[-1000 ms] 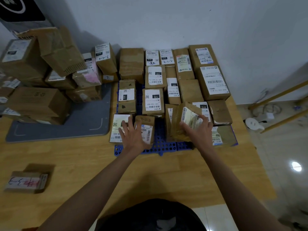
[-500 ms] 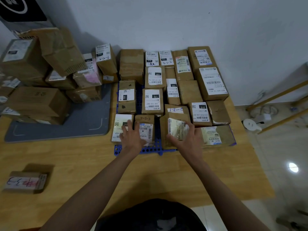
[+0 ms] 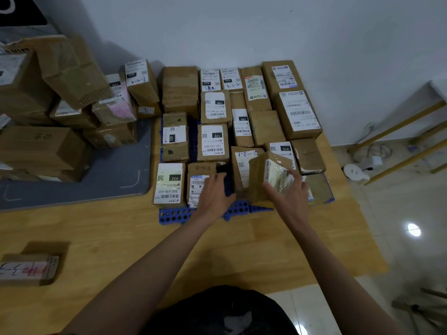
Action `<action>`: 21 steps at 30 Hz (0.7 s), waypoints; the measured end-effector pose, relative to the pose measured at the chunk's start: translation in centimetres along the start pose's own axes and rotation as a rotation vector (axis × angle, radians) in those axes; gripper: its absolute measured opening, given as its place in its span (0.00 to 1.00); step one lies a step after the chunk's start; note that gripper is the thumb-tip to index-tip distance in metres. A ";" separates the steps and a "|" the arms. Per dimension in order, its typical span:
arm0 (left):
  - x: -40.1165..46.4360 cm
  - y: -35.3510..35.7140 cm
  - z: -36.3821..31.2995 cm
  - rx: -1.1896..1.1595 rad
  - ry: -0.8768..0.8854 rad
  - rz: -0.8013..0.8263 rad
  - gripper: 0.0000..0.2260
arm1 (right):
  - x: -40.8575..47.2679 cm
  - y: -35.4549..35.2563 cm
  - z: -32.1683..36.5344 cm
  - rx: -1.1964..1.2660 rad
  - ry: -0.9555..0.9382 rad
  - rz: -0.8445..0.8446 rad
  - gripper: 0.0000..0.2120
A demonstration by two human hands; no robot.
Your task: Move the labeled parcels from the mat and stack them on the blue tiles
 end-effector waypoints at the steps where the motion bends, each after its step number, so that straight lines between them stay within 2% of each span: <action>1: 0.3 0.5 -0.7 -0.054 -0.015 0.020 0.32 | 0.1 -0.3 -0.3 0.024 0.017 -0.004 0.40; 5: 1.7 2.5 -2.2 -0.269 -0.211 0.104 0.30 | 0.5 -1.2 -1.3 0.105 0.070 -0.011 0.41; 10: 2.8 4.7 -1.5 -0.423 -0.481 0.210 0.26 | 1.2 -1.1 -1.3 0.068 0.058 0.048 0.38; 16: 3.5 6.9 0.1 -0.708 -0.651 0.253 0.25 | 2.6 -0.6 -0.3 -0.025 0.026 0.084 0.43; 21: 4.4 7.6 0.9 -0.860 -0.736 0.199 0.27 | 3.9 -0.4 0.0 -0.073 0.014 0.098 0.42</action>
Point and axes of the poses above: each hand's wrist, its own x-axis towards the middle knuckle, its own y-axis out of the palm, z = x × y, the point moved 6 cm from there along x, towards the middle knuckle, and after that the axes turned 2 degrees about -x, right-handed, at the moved point
